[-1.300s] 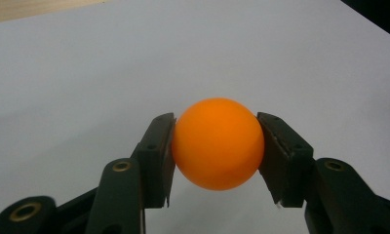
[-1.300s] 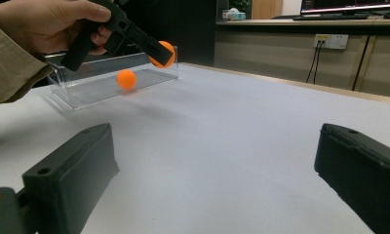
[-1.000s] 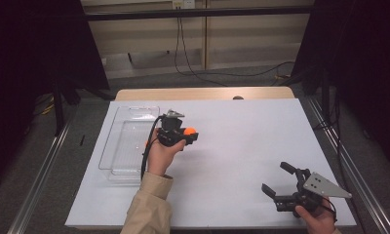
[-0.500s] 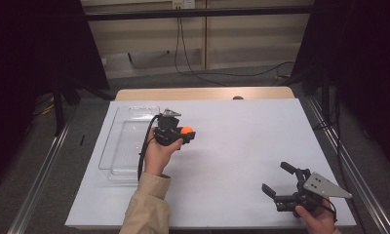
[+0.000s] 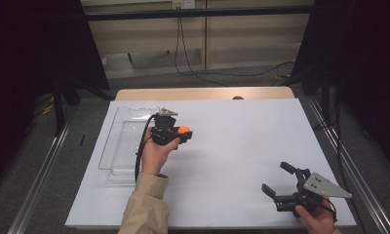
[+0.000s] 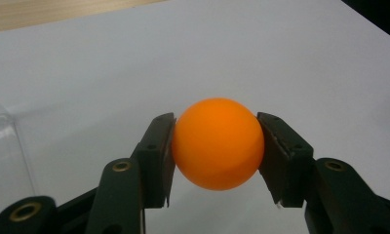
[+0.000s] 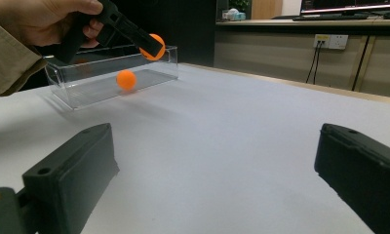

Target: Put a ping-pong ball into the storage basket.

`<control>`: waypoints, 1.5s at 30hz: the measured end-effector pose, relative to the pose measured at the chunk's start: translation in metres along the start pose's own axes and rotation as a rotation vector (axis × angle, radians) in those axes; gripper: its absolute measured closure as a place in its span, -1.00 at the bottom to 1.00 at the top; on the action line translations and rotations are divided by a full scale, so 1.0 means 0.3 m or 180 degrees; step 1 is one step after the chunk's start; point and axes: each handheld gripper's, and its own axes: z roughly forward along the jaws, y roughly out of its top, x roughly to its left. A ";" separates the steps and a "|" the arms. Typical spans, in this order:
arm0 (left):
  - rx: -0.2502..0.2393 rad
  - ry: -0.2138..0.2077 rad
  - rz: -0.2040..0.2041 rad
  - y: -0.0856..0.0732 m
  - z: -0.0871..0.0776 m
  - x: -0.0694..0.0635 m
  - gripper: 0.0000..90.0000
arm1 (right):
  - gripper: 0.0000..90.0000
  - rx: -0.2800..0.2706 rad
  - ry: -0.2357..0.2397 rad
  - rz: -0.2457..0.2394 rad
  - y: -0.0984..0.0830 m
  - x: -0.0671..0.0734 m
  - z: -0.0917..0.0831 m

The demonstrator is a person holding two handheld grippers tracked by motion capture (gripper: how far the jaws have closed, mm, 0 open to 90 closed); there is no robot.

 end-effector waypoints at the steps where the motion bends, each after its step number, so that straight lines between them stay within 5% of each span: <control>1: 0.0003 -0.0002 0.0002 0.000 0.000 0.001 0.13 | -0.97 0.0001 0.0000 -0.0001 0.000 0.000 0.000; 45: -0.0017 0.0111 -0.0099 -0.010 -0.057 0.059 0.13 | -0.97 0.0003 0.0007 0.0000 0.000 0.002 0.001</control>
